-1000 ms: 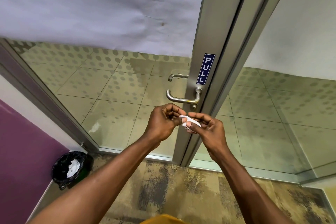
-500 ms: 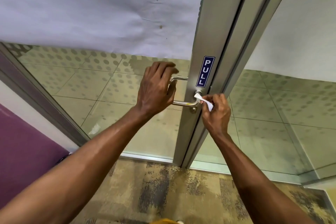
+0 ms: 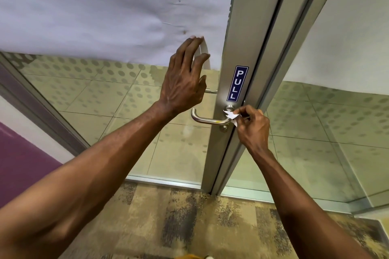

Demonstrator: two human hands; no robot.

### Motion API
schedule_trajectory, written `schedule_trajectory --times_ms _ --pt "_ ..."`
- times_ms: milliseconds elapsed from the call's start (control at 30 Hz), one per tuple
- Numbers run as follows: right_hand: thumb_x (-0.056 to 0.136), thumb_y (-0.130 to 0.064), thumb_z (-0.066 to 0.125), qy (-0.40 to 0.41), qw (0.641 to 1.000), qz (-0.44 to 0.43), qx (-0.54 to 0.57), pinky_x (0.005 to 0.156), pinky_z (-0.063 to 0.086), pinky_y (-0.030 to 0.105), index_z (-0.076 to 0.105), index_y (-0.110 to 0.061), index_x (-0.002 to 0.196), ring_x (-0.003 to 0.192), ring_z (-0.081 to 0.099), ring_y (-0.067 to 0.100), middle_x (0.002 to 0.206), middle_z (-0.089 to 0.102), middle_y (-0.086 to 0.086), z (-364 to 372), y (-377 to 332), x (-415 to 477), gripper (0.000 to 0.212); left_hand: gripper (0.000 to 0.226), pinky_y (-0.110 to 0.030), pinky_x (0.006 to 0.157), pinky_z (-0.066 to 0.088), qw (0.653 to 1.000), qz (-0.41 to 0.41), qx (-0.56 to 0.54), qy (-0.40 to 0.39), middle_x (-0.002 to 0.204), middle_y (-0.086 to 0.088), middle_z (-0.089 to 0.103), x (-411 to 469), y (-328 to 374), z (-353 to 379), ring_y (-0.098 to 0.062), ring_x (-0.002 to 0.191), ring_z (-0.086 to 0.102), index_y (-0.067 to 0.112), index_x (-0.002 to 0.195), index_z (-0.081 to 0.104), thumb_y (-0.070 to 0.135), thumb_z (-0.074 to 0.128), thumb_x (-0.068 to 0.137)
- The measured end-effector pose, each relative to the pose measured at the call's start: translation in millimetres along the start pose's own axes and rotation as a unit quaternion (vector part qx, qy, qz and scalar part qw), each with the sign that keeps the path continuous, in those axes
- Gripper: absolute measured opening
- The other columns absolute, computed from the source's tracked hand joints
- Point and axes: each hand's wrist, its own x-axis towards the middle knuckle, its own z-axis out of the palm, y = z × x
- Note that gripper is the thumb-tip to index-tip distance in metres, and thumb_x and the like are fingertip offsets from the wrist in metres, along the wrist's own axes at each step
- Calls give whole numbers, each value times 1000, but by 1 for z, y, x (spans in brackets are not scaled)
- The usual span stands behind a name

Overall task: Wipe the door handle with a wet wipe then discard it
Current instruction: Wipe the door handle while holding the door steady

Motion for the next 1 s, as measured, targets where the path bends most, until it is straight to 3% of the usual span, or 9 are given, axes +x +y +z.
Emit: schedule_trajectory --times_ms 200,400,533,600,733,867,1000 --pt "86 12 64 -18 997 -69 -33 70 59 31 84 -6 96 76 71 28 93 73 13 -2 3 2 28 72 -56 133 32 999 22 -8 38 173 -38 30 4 -11 17 -53 164 28 -9 161 45 22 69 101" --pt "88 -5 69 -39 997 -70 3 75 64 42 80 -5 96 80 72 22 98 73 9 -4 5 -1 14 87 -57 137 23 999 28 27 12 177 -34 23 -1 -21 27 -50 168 21 -5 169 31 35 67 101" --pt "92 -26 79 -36 997 -63 -17 70 64 38 77 -8 96 76 71 20 95 75 7 -2 4 -1 18 92 -59 138 21 999 26 33 -4 178 -34 21 -2 -23 27 -50 168 20 -4 170 29 35 69 97" --pt "95 -21 76 -35 998 -48 -27 71 63 39 77 -7 103 80 72 25 97 75 10 2 4 0 15 94 -58 139 19 999 25 35 -8 178 -34 20 -2 -23 27 -51 168 18 -4 171 28 35 70 95" --pt "95 -2 71 -60 992 -69 -90 73 46 22 77 -4 120 82 70 30 99 72 15 7 4 -5 26 100 -54 141 14 999 27 43 -15 179 -32 17 -3 -23 24 -50 168 16 -3 172 25 32 72 92" --pt "90 -4 76 -87 988 -62 -107 77 61 38 76 -1 118 90 66 34 108 63 17 10 -6 -15 28 104 -53 141 13 998 34 47 -20 180 -31 15 -2 -25 24 -48 169 14 -1 173 23 31 75 88" --pt "91 3 73 -109 977 -61 -172 86 61 45 75 -1 118 108 59 32 117 59 18 16 -24 -26 28 109 -51 141 11 997 33 57 -27 181 -29 12 -3 -25 25 -47 169 11 1 174 19 32 77 86"
